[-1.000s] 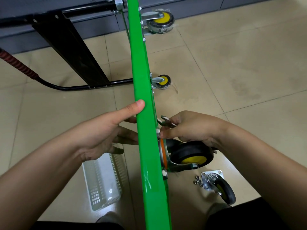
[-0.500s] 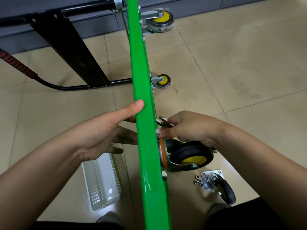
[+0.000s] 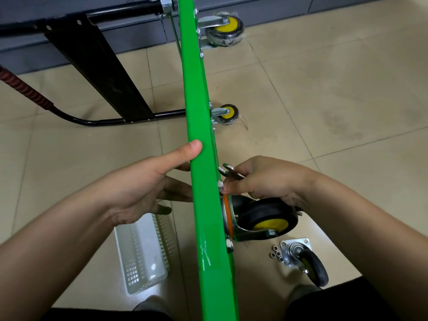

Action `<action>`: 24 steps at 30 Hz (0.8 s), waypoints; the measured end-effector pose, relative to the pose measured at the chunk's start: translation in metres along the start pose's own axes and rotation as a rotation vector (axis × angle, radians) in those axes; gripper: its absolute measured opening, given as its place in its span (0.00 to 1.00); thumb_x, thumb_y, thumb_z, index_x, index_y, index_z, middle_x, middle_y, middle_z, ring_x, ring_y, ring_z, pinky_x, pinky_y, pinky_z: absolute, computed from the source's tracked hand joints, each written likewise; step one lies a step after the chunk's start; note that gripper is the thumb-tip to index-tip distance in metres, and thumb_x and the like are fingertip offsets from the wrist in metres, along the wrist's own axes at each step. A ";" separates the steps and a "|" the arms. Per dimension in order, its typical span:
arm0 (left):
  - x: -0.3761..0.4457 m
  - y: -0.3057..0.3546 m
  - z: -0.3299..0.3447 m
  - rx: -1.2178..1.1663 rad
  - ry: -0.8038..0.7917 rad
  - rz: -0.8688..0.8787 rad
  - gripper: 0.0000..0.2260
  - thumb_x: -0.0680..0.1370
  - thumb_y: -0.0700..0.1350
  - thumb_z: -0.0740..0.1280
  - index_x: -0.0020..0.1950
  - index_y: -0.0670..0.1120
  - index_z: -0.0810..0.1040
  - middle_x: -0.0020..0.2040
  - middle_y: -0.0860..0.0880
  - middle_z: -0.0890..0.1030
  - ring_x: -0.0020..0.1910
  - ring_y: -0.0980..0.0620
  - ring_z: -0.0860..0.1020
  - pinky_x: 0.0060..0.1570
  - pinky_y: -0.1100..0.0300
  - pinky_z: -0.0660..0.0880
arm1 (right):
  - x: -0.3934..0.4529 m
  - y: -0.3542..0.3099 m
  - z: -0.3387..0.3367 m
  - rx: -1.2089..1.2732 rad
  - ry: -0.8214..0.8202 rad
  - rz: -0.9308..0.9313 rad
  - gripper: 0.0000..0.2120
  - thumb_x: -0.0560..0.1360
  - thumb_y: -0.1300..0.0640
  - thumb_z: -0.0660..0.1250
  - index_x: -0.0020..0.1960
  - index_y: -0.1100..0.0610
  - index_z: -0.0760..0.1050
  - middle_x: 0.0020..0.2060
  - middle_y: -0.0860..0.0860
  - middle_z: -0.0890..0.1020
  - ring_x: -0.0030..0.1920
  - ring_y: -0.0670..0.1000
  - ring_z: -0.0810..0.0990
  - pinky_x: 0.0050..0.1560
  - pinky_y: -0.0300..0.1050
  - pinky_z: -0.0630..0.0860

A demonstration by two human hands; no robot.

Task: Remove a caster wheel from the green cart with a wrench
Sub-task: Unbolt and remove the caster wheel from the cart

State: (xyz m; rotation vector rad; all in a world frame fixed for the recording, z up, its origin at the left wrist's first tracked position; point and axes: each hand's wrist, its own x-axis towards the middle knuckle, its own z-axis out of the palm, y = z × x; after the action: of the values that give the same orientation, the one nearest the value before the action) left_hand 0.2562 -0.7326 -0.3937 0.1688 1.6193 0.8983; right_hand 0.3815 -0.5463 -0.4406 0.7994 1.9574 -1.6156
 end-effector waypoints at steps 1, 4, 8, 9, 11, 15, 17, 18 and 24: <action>0.000 0.000 0.000 0.001 -0.001 0.001 0.37 0.65 0.73 0.66 0.66 0.50 0.76 0.55 0.40 0.85 0.56 0.46 0.84 0.73 0.34 0.59 | 0.000 0.000 0.000 -0.001 0.004 0.002 0.13 0.74 0.52 0.76 0.47 0.62 0.81 0.23 0.49 0.69 0.20 0.45 0.64 0.23 0.35 0.61; -0.001 0.001 0.000 0.011 0.002 0.000 0.35 0.66 0.71 0.64 0.65 0.50 0.77 0.55 0.40 0.85 0.56 0.46 0.84 0.73 0.35 0.60 | -0.001 0.000 -0.002 -0.005 -0.024 0.032 0.12 0.73 0.51 0.76 0.45 0.58 0.79 0.25 0.51 0.64 0.23 0.48 0.59 0.24 0.37 0.57; 0.000 0.001 0.000 0.015 0.003 0.002 0.35 0.66 0.71 0.64 0.65 0.50 0.77 0.55 0.40 0.85 0.56 0.45 0.84 0.73 0.35 0.60 | -0.001 0.000 -0.004 0.027 -0.070 0.049 0.09 0.74 0.54 0.75 0.47 0.58 0.78 0.26 0.51 0.61 0.25 0.49 0.55 0.25 0.38 0.53; 0.000 0.001 0.000 0.015 0.005 0.001 0.35 0.66 0.71 0.64 0.65 0.50 0.77 0.55 0.40 0.85 0.56 0.45 0.84 0.73 0.34 0.59 | -0.001 0.000 -0.004 0.027 -0.070 0.042 0.09 0.74 0.54 0.75 0.47 0.58 0.79 0.26 0.52 0.61 0.25 0.49 0.55 0.25 0.37 0.54; 0.001 0.000 0.000 0.014 0.009 0.002 0.35 0.66 0.71 0.64 0.65 0.50 0.77 0.55 0.40 0.85 0.56 0.45 0.84 0.73 0.34 0.59 | 0.000 0.000 -0.003 0.014 -0.059 0.029 0.09 0.74 0.54 0.76 0.46 0.58 0.79 0.25 0.51 0.62 0.23 0.48 0.56 0.24 0.36 0.54; 0.000 0.000 0.000 0.022 0.010 0.006 0.35 0.66 0.71 0.64 0.65 0.50 0.77 0.55 0.40 0.85 0.57 0.45 0.84 0.73 0.35 0.61 | 0.000 0.000 -0.002 -0.020 -0.006 0.010 0.11 0.75 0.54 0.75 0.39 0.58 0.77 0.19 0.46 0.64 0.18 0.44 0.59 0.21 0.34 0.57; 0.000 0.000 0.000 0.027 0.009 0.008 0.35 0.67 0.71 0.64 0.66 0.50 0.77 0.55 0.41 0.85 0.57 0.45 0.84 0.72 0.35 0.60 | 0.001 0.000 -0.001 -0.019 0.008 0.006 0.10 0.75 0.54 0.75 0.45 0.60 0.80 0.19 0.45 0.65 0.17 0.43 0.60 0.21 0.33 0.58; 0.000 0.000 -0.001 0.027 0.009 0.010 0.35 0.67 0.71 0.64 0.66 0.50 0.77 0.55 0.41 0.85 0.57 0.45 0.84 0.72 0.35 0.60 | 0.001 0.000 -0.001 -0.014 0.010 0.007 0.11 0.75 0.53 0.75 0.47 0.61 0.80 0.19 0.46 0.65 0.18 0.43 0.61 0.21 0.33 0.59; 0.001 -0.001 -0.002 0.028 -0.003 0.015 0.38 0.62 0.73 0.67 0.65 0.51 0.78 0.56 0.40 0.85 0.58 0.46 0.84 0.72 0.35 0.60 | -0.003 -0.002 -0.004 0.018 -0.036 0.034 0.11 0.76 0.53 0.74 0.42 0.58 0.75 0.23 0.49 0.61 0.21 0.47 0.55 0.23 0.35 0.54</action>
State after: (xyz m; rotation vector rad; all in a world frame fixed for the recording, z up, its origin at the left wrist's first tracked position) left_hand 0.2545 -0.7338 -0.3952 0.2024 1.6302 0.8868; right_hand 0.3822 -0.5432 -0.4368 0.8010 1.8969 -1.6187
